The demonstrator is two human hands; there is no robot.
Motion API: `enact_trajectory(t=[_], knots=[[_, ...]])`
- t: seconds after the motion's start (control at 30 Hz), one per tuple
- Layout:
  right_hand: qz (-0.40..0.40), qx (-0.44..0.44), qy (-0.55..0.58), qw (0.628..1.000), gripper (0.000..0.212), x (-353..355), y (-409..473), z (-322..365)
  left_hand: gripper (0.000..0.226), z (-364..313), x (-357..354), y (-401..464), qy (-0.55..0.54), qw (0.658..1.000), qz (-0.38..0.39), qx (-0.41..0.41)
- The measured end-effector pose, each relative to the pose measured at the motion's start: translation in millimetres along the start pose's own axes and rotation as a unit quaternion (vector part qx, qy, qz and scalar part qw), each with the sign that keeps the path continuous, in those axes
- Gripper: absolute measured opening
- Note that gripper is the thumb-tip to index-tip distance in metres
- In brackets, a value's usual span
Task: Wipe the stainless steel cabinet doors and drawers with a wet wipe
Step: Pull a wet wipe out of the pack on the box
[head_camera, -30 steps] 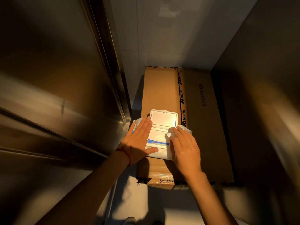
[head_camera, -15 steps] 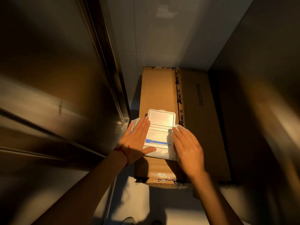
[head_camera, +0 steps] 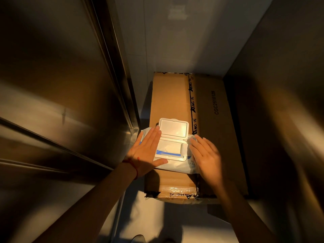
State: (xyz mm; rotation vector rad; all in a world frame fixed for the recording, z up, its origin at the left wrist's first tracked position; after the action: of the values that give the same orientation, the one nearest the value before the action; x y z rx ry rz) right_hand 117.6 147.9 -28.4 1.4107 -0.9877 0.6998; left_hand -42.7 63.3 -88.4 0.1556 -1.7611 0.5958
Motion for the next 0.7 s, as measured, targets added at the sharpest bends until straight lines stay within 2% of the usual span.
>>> enact_trajectory(t=[0.3, 0.57, 0.7], knots=[[-0.002, 0.052, -0.009, 0.999, 0.048, -4.0, -5.8, -11.0, 0.092, -0.4, 0.5, 0.0, 0.005, 1.000, -0.018, -0.007], [0.046, 0.043, -0.006, 0.998, 0.055, -7.2, -11.9, -12.9, 0.093, -1.0, 3.0, -2.1, -0.007, 1.000, -0.006, -0.003], [0.041, 0.046, -0.006, 0.998, 0.053, -2.7, -10.2, -9.4, 0.091, -1.8, 4.9, -2.6, -0.018, 1.000, -0.003, -0.004]])
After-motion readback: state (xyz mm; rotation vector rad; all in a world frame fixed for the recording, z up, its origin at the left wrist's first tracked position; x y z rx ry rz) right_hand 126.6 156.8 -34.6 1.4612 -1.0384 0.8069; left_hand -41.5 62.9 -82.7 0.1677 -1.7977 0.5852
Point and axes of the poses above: each hand's wrist, its own y-axis towards the middle knuckle, its own x-axis out of the back of the hand, z = x × y, the point moved 5 cm from there along y, towards the middle knuckle, and after that the axes turned 13 degrees about x, right-handed, at the moved point
